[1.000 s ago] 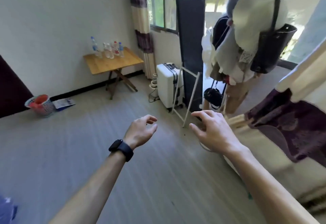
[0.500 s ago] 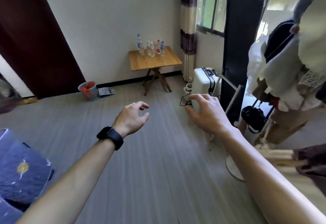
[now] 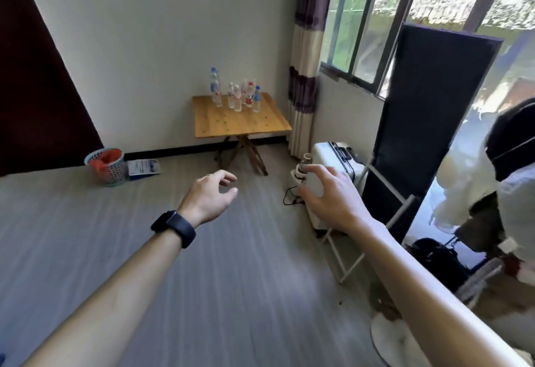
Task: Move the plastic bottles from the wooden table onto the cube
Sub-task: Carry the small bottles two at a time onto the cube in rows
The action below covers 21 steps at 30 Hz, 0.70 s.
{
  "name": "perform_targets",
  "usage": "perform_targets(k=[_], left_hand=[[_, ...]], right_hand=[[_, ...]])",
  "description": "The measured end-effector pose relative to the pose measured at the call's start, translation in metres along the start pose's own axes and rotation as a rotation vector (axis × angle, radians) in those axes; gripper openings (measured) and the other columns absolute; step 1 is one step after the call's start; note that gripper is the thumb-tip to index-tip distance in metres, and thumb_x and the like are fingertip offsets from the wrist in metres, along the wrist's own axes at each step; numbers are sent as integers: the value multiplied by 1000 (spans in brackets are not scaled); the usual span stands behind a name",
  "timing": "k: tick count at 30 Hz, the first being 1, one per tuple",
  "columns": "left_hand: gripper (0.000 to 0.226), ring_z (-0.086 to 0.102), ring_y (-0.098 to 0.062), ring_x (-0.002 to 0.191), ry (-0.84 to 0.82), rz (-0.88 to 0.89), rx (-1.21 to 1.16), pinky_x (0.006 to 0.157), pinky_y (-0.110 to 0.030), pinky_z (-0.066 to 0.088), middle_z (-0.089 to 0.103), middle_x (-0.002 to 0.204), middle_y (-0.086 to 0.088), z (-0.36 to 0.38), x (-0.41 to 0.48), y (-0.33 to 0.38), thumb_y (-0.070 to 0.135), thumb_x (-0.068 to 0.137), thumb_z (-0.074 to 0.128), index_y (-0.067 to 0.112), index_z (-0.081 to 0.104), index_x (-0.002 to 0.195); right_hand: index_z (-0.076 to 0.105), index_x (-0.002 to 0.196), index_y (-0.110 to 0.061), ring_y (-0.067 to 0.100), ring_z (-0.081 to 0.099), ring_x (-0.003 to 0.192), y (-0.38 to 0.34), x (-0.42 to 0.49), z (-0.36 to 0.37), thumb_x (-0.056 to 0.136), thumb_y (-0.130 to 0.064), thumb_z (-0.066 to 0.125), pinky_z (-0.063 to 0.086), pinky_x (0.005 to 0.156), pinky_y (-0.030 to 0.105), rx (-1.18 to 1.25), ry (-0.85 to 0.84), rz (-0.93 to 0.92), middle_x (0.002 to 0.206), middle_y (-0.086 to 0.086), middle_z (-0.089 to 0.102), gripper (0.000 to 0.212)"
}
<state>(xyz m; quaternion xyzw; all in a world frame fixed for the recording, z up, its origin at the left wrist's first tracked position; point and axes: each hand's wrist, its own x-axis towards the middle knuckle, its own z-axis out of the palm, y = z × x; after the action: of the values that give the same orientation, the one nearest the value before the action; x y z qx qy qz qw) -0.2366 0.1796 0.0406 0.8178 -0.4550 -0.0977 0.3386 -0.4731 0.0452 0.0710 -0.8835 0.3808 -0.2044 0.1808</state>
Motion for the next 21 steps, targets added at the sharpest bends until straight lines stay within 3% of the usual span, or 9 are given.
perform_targets(k=[9,21], left_hand=[[25,63,-13,103,-13,19,15,89,-21,43,70,111,5,22,190,-6,30,89,67,26,68,114],[21,63,-15,99,153,-82,24,87,-20,42,71,106,4,7,436,-47,27,89,68,25,69,110]], right_hand=[[52,140,-33,28,43,132,34,199,31,95,-47,58,33,109,34,24,50,-24,141,2,54,48],[54,140,-32,28,41,133,50,476,97,96,-47,57,35,110,36,131,17,-123,141,1,55,47]])
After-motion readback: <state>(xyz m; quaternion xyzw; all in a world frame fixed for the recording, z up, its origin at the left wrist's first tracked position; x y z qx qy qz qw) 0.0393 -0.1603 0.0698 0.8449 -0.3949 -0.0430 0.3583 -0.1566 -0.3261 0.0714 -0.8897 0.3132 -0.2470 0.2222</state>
